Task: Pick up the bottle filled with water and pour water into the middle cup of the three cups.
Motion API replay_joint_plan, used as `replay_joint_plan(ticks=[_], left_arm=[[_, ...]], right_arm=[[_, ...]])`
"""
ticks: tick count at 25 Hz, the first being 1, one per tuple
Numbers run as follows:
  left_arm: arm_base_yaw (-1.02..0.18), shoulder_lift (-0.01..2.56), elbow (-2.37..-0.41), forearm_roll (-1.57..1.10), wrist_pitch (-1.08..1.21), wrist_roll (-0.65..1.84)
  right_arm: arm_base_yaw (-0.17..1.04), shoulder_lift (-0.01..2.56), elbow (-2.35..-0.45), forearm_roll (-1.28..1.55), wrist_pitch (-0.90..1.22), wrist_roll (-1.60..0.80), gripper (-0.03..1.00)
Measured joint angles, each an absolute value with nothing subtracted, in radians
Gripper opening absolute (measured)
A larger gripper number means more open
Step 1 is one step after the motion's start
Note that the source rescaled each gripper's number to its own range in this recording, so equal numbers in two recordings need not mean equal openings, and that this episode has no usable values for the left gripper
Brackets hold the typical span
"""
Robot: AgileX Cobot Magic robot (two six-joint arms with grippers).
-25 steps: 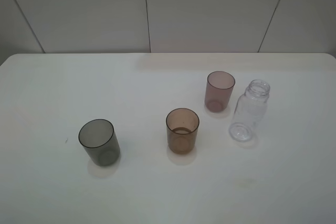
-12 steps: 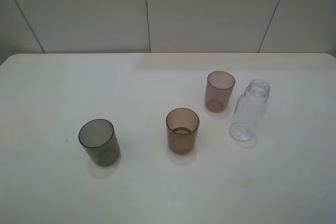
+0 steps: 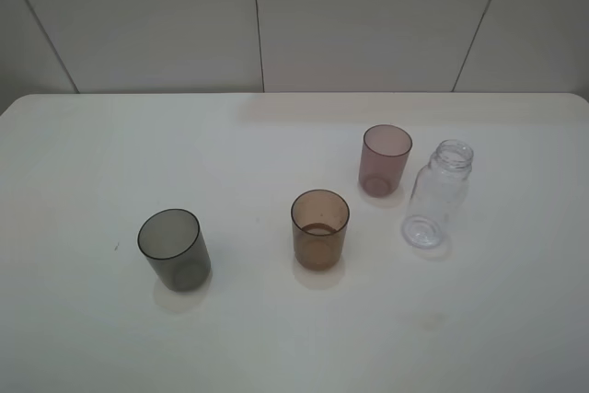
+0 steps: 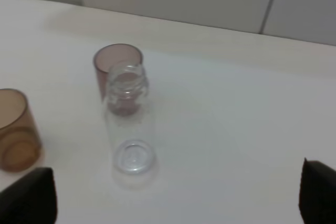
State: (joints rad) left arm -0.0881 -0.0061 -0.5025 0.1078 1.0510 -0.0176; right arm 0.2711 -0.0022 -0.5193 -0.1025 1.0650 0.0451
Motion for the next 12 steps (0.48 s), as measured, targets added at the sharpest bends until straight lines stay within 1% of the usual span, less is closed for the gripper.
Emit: replay_joint_plan(ticks=[8,12], left_arm=[[-0.088,-0.006,-0.503,0.108,1.051,-0.018],[-0.088,-0.006,-0.503,0.108,1.051,-0.018]], right_arm=[[-0.051,-0.002,-0.519,-0.042,1.065,0.054,1.00],[-0.146,-0.002,-0.519,-0.036,1.065,0.054,1.00]])
